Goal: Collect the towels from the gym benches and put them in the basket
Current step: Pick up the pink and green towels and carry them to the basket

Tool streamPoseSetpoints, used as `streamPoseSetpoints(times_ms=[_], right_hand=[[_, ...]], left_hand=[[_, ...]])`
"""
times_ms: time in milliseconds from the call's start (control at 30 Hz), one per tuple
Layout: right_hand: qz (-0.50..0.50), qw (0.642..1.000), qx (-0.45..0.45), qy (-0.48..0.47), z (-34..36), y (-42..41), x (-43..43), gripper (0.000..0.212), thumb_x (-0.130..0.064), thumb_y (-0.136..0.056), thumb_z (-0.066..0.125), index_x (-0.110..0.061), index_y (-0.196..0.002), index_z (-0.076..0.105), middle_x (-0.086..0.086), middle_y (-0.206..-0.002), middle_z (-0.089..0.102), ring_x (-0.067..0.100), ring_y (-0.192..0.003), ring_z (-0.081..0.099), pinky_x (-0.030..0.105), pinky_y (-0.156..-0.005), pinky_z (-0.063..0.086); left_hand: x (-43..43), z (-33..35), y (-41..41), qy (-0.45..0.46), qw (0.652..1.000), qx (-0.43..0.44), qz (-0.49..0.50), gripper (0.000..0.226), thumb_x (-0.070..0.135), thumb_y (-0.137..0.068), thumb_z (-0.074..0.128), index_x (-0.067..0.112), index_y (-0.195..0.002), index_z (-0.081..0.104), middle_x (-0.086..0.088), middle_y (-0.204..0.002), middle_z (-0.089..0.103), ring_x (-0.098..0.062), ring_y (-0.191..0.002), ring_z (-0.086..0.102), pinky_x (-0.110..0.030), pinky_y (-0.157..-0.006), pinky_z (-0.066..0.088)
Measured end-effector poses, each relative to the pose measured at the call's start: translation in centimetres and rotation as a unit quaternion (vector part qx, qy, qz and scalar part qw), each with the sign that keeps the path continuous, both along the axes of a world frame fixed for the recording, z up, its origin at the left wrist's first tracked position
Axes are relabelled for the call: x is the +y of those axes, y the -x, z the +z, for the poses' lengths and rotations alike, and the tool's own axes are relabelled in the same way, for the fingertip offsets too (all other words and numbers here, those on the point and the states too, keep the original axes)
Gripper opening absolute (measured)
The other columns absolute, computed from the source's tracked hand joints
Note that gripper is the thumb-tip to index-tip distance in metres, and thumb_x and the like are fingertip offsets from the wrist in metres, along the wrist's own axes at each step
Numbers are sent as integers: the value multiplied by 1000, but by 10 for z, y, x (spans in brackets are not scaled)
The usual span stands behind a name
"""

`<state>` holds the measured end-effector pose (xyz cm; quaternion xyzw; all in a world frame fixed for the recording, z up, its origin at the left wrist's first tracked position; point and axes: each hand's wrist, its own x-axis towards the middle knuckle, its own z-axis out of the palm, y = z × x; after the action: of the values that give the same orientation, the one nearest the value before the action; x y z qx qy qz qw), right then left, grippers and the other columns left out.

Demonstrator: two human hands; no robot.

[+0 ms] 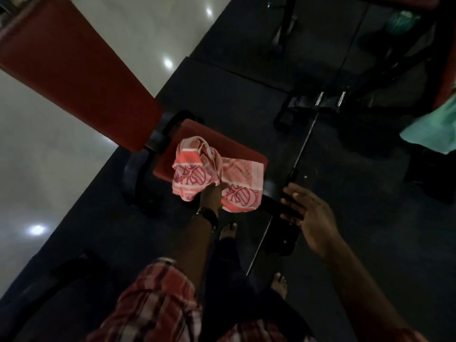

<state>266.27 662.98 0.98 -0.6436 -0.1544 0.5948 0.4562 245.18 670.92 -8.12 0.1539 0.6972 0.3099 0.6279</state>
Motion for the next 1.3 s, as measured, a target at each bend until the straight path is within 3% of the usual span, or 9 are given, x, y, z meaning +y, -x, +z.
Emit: streamPoseSetpoints(times_ms=[100,267,433,567,700,833,1133,1233,1300], right_hand=[[2,999,-9,41,-23,20,27,24,-12,-98,49,-21,-109,68,0,-114,72,23,-107,66,40,-77,55],[1,997,-31,68,-45,38,80,25,-11,-98,49,-20,-112,67,3,-119,70,24,-109,65,43,-82,53],[-1,997,-48,59,-52,48,121,24,-13,-97,51,-21,-109,69,1,-111,74,22,-105,68,45,-82,54],[0,997,-44,62,-46,51,125,23,-14,-97,52,-22,-109,69,-1,-111,74,20,-104,69,43,-81,56],[-10,998,-27,48,-31,45,120,23,-15,-97,52,-24,-105,71,-2,-107,76,18,-99,71,37,-73,55],[-40,998,-18,33,-20,32,108,23,-14,-97,52,-21,-111,69,0,-109,75,18,-100,70,35,-72,55],[-62,995,-40,-68,4,-65,13,57,19,-80,43,-19,-116,65,8,-121,69,25,-110,65,41,-91,52],[-49,991,-75,-96,6,-104,-38,58,11,-77,60,-11,-131,56,14,-126,65,35,-117,62,54,-98,50],[-39,988,-61,-138,13,-126,-69,67,-2,-73,72,-14,-136,51,0,-125,67,21,-117,64,38,-90,56]], left_hand=[[51,-40,21,18,999,27,-27,67,14,-87,72,12,-147,45,-15,-150,46,-33,-133,48,-47,-110,41],[111,-96,43,71,985,72,-139,75,26,-86,75,21,-152,38,-13,-163,23,-36,-148,23,-47,-119,26],[140,-125,52,79,974,76,-197,86,23,-85,77,7,-154,28,-12,-161,29,-32,-147,29,-45,-119,26],[135,-117,54,35,979,79,-182,56,15,-85,76,0,-135,56,-15,-143,55,-30,-134,49,-40,-113,36],[111,-84,38,-23,987,49,-153,6,13,-87,71,14,-83,75,-9,-94,73,-26,-100,65,-36,-92,49],[91,-47,3,-67,987,2,-144,18,4,-86,67,15,-72,69,-6,-65,66,-18,-64,60,-32,-68,48],[19,82,-130,-76,967,-183,-162,36,-4,-87,58,22,-65,71,-1,-66,66,-14,-58,62,-28,-56,48],[-25,137,-184,-61,944,-290,-145,36,1,-86,57,19,-62,75,0,-62,69,-11,-57,67,-22,-56,54],[-58,174,-226,-28,920,-352,-168,22,8,-84,61,12,-69,76,-4,-69,71,-16,-63,70,-27,-64,57]])
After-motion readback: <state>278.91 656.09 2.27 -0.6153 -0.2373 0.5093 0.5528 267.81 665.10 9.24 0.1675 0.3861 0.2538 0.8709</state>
